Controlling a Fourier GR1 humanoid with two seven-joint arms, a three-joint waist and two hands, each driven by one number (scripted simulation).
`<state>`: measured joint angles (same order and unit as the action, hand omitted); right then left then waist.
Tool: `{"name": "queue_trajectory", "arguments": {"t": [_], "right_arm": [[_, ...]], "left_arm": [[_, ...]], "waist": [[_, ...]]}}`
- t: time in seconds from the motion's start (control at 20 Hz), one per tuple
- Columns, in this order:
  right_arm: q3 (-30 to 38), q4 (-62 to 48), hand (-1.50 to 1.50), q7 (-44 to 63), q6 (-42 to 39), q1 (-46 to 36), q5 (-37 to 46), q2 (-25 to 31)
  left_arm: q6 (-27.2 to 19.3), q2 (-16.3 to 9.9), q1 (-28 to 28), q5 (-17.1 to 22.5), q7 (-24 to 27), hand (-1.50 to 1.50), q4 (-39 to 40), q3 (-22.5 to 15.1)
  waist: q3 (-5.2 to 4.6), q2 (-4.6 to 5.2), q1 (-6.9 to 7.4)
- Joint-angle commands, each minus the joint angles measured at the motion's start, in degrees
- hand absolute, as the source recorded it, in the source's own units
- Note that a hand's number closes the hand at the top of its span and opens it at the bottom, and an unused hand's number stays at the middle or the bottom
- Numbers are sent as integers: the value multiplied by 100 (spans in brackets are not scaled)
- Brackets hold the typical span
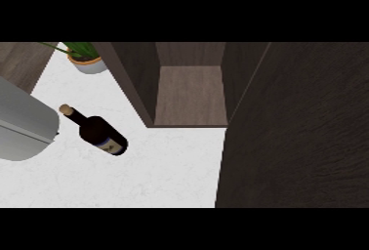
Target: Pick up the wine, place it into the cabinet and close the cabinet
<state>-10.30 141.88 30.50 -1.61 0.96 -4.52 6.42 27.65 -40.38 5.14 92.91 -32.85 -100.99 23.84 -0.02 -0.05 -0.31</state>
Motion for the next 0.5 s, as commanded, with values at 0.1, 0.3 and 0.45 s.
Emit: {"name": "queue_trajectory", "arguments": {"t": [0.1,0.3,0.45], "right_arm": [[267,663,-150,492,25,-202,-265,87],[258,882,-150,522,-27,97,-264,98],[476,910,-150,752,-10,-200,-608,143]], "left_arm": [[122,175,395,-500,-6,-150,501,-62],[610,314,632,-840,-4,-150,1355,-134],[644,216,956,-1094,-12,-150,1763,-174]], "waist": [[1,2,-4],[1,3,-39],[0,9,-54]]}}
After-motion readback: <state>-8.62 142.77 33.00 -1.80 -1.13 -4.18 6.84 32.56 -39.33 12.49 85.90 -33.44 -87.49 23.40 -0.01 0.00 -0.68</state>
